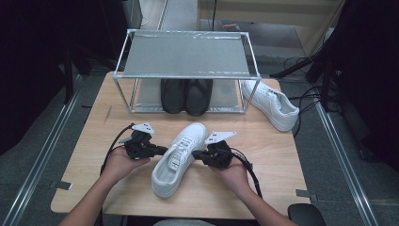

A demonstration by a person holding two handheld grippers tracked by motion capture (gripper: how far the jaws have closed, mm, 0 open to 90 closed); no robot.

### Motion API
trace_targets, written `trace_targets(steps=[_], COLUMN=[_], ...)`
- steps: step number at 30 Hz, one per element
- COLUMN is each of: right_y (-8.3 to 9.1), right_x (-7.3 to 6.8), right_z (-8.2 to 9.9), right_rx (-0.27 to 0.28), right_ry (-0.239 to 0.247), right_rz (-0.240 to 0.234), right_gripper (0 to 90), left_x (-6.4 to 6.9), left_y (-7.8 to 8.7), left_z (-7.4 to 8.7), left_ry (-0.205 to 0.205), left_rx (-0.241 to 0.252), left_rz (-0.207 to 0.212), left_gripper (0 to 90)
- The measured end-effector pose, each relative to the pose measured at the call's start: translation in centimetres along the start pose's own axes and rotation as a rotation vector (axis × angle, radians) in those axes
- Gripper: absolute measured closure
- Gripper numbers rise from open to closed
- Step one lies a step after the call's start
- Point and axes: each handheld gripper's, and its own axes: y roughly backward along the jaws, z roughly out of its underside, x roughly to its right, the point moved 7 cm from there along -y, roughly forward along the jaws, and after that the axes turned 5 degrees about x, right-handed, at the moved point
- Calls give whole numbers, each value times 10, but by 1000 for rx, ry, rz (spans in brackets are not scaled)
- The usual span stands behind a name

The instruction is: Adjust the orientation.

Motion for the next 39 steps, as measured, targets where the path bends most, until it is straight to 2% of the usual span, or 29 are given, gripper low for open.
trace_targets(steps=[5,8,11,13,17,20,22,26,32,39], right_y=[-4,-7,-10,-12,-16,-15,-13,-3,15,28], right_x=[7,10,12,14,16,18,20,24,37,50], right_z=[-4,-7,-10,-12,-15,-16,-17,-22,-23,-25], right_rx=[3,5,5,8,8,-2,-6,27,41,74], right_ry=[-11,-15,-3,-8,-11,-8,1,-2,-35,-56], right_rz=[17,17,31,30,31,30,40,49,35,52], right_gripper=[846,898,900,900,894,878,842,771,640,600], left_x=[8,13,16,18,20,18,15,7,-3,-11], left_y=[0,0,0,1,1,4,8,14,20,22], left_z=[3,5,6,8,9,9,9,10,13,17], left_ry=[-4,-9,-8,7,4,7,8,29,61,70], left_rx=[2,4,3,9,20,34,44,60,67,71], left_rz=[-8,-23,-32,-21,-43,-42,-61,-92,-113,-138], left_gripper=[892,895,897,897,885,838,810,720,568,456])
